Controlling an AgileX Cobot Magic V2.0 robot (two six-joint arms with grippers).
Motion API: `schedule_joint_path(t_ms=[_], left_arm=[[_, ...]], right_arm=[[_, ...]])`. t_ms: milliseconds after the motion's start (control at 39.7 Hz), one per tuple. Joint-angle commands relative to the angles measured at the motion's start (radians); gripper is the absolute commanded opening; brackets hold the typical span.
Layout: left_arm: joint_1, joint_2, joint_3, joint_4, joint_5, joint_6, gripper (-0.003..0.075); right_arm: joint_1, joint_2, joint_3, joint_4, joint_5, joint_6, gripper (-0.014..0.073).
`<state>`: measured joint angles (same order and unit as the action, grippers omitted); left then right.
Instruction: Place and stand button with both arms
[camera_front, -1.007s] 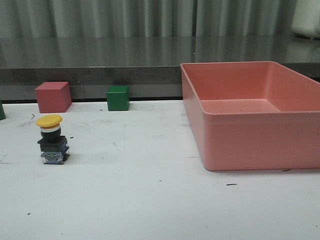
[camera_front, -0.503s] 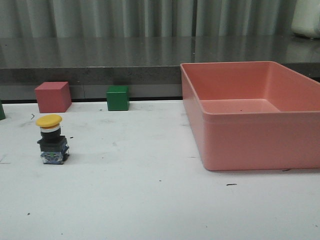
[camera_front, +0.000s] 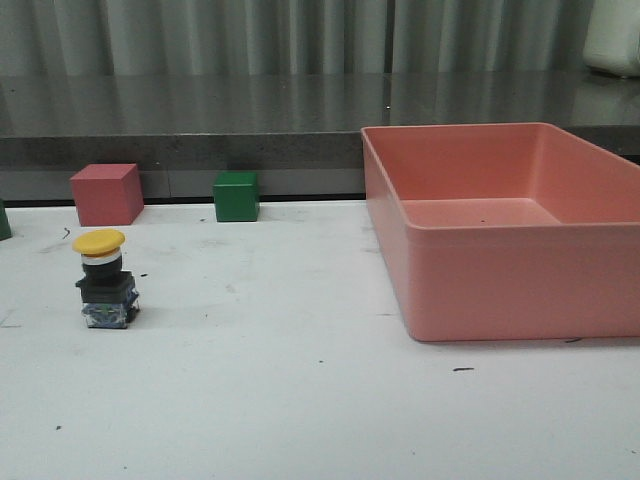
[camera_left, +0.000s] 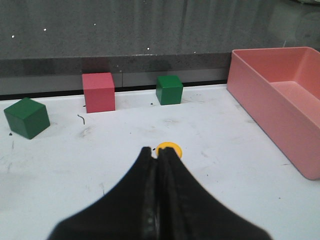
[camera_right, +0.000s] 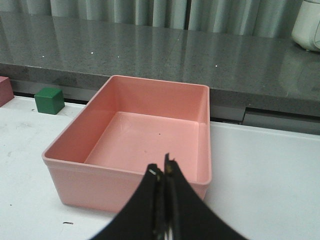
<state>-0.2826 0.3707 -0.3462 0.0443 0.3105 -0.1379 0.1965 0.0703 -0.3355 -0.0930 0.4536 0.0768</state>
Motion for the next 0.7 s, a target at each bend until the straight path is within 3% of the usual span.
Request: schedule_joint_path(t_ms=[0, 352, 629, 680], left_arm=[[0.050, -0.077, 0.052, -0.044, -0.082, -0.004, -0.0020], [0.266, -0.386, 0.273, -0.067, -0.084, -0.004, -0.0020], [0.295, -0.397, 0.373, -0.071, -0.247, -0.004, -0.0020], [0.295, -0.397, 0.370, -0.071, -0.224, -0.004, -0.0020]], right_arm=[[-0.007, 0.009, -0.027, -0.014, -0.091, -0.005, -0.0069], [-0.007, 0.009, -0.027, -0.014, -0.091, -0.005, -0.0069], [-0.007, 0.009, -0.027, -0.014, -0.091, -0.005, -0.0069], [-0.007, 0.009, -0.027, -0.014, -0.091, -0.005, -0.0069]])
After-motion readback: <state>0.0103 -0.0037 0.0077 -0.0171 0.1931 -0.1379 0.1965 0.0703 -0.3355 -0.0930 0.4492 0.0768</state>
